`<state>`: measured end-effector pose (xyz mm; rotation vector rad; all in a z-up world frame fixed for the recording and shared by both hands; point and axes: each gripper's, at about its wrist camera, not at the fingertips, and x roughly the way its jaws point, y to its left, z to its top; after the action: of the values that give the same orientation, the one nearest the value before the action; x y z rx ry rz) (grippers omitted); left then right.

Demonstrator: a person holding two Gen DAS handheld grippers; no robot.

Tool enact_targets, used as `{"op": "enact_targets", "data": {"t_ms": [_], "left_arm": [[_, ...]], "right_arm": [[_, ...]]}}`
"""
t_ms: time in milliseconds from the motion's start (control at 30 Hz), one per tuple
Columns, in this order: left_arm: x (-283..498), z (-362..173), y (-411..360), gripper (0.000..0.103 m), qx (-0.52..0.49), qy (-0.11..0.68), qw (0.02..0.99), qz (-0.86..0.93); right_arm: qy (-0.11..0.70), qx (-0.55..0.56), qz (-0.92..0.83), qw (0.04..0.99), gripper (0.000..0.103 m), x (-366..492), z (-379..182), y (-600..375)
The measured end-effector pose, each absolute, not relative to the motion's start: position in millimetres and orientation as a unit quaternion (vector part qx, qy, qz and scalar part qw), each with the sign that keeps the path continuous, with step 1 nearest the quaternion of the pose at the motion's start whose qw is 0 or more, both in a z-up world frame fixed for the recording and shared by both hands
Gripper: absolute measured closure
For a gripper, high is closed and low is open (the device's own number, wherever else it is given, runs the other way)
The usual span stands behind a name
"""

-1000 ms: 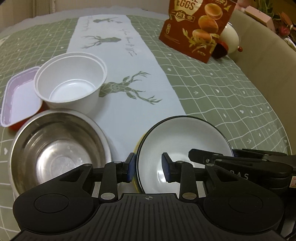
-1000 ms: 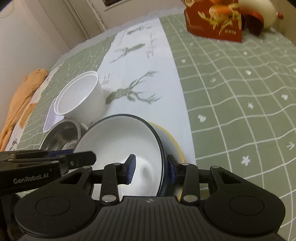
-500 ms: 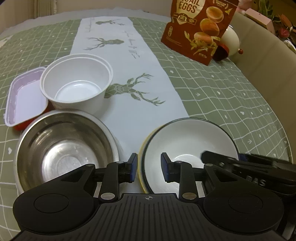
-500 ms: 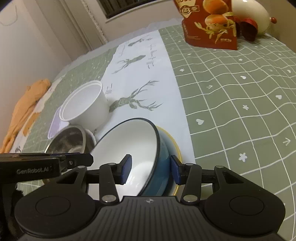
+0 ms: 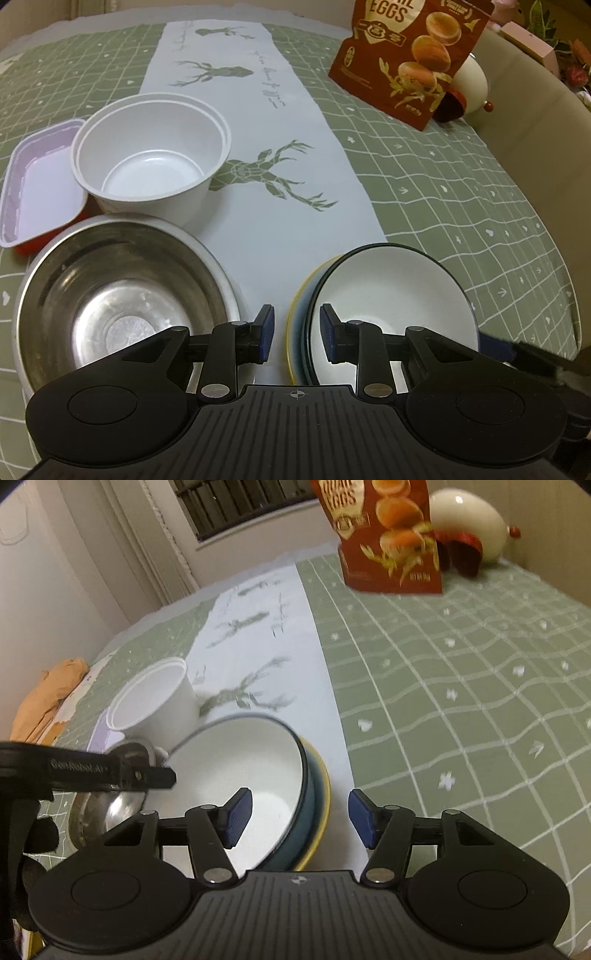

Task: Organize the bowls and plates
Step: 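Lower the blue bowl into the cream yellow-rimmed bowl with both tools, then open both tools and release the blue bowl rim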

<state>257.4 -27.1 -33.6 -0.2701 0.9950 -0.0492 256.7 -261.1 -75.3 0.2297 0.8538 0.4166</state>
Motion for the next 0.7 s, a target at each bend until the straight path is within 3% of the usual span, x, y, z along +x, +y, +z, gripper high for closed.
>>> {"op": "enact_targets", "data": {"t_ms": [400, 700], "left_arm": [[275, -52, -31, 0.072, -0.122, 0.493, 0.861, -0.037], [287, -63, -38, 0.072, -0.115, 0.507, 0.853, -0.057]], "right_arm": [[0.466, 0.147, 0.213, 0.846, 0.045, 268, -109, -247], [0.464, 0.140, 0.232, 0.843, 0.043, 268, -116, -232]]}}
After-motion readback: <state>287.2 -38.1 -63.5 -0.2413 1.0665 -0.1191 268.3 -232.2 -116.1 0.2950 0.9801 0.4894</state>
